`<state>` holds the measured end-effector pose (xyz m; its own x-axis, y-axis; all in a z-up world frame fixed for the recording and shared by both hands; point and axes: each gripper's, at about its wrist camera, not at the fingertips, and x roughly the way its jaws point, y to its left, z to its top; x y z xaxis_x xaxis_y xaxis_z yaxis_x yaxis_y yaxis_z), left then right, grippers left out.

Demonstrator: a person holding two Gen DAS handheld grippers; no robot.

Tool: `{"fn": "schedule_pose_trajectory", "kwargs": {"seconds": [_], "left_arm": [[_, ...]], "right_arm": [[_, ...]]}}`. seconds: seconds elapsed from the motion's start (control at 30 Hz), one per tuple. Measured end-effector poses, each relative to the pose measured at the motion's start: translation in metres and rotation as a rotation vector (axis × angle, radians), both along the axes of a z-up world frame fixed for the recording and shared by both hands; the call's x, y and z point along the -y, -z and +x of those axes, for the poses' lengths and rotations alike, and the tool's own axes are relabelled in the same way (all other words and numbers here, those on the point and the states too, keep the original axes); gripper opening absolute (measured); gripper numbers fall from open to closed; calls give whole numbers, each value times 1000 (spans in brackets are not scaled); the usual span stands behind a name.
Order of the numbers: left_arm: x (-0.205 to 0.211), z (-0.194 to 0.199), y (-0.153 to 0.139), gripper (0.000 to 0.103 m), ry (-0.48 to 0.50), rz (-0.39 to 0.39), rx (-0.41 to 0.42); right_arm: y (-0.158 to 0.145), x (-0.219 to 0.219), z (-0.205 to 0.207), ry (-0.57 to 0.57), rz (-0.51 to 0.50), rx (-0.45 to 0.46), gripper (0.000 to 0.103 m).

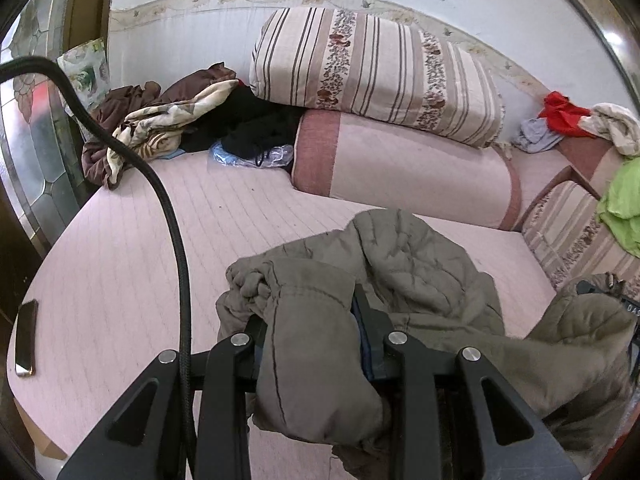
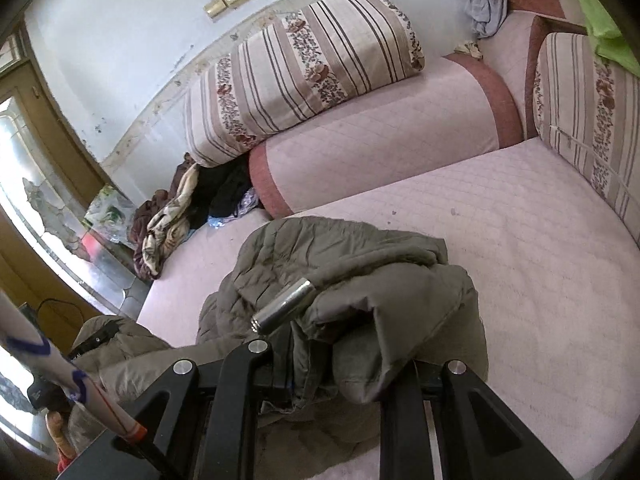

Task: Fold large clothes
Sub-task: 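Lift the hem with both grippers and fold it up toward the hood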

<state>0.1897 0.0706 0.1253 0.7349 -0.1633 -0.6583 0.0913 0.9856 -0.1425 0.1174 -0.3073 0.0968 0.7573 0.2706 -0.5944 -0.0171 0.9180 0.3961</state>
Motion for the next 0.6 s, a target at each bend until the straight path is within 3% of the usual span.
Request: {"fn": "schedule_pose_trajectory", "kwargs": {"seconds": [0.33,0.6], "left_arm": [[18,80,18,30,-28,35,-67],[20,151,55,32,-96,85,-150]], "right_arm": [[11,11,81,46,3,-63,20],[50,30,148,117,-9,-148,20]]}}
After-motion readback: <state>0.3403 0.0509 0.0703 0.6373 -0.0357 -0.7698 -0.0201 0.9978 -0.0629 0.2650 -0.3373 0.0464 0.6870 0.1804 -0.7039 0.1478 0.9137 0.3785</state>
